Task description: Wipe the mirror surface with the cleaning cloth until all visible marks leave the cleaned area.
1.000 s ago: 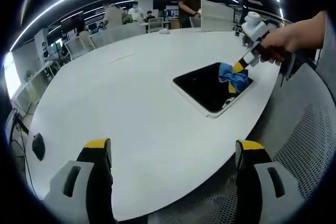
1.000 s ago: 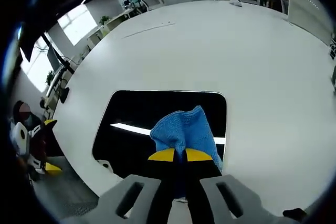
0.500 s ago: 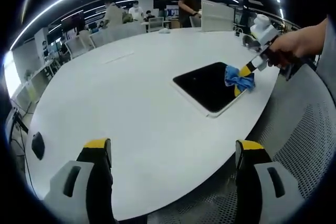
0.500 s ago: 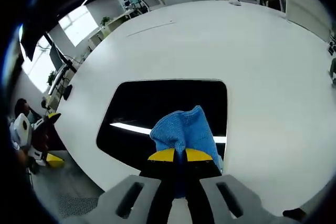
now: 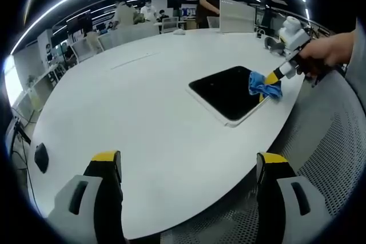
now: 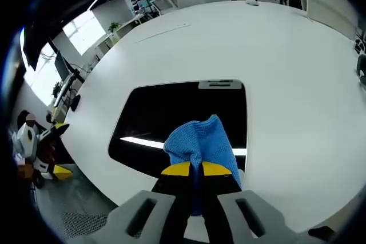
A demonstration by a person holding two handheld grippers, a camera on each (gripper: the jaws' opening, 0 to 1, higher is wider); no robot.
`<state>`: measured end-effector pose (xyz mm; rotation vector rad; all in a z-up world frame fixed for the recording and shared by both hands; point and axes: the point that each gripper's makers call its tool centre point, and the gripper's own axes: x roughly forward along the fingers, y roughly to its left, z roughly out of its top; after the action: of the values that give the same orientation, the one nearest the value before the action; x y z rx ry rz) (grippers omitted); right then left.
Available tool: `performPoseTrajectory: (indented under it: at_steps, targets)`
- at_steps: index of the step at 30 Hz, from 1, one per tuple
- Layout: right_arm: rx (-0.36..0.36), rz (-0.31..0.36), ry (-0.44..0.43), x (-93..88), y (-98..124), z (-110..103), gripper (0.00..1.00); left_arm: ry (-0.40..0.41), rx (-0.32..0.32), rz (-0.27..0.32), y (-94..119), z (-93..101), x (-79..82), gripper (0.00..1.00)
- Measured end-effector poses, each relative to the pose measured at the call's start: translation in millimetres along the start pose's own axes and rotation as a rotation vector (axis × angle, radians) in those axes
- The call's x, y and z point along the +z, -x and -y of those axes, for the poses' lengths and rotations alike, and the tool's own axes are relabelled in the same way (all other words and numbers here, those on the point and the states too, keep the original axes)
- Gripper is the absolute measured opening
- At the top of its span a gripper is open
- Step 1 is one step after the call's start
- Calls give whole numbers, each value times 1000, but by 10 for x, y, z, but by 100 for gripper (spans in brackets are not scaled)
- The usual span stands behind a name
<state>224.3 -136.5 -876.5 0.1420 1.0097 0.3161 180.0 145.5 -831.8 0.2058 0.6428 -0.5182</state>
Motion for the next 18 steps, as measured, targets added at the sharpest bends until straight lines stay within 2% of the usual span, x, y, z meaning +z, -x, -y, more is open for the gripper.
performPoseTrajectory:
  at_steps: [18]
  targets:
    - [11, -21, 10, -59, 25, -29, 0, -3, 6, -7, -4, -14, -16, 98]
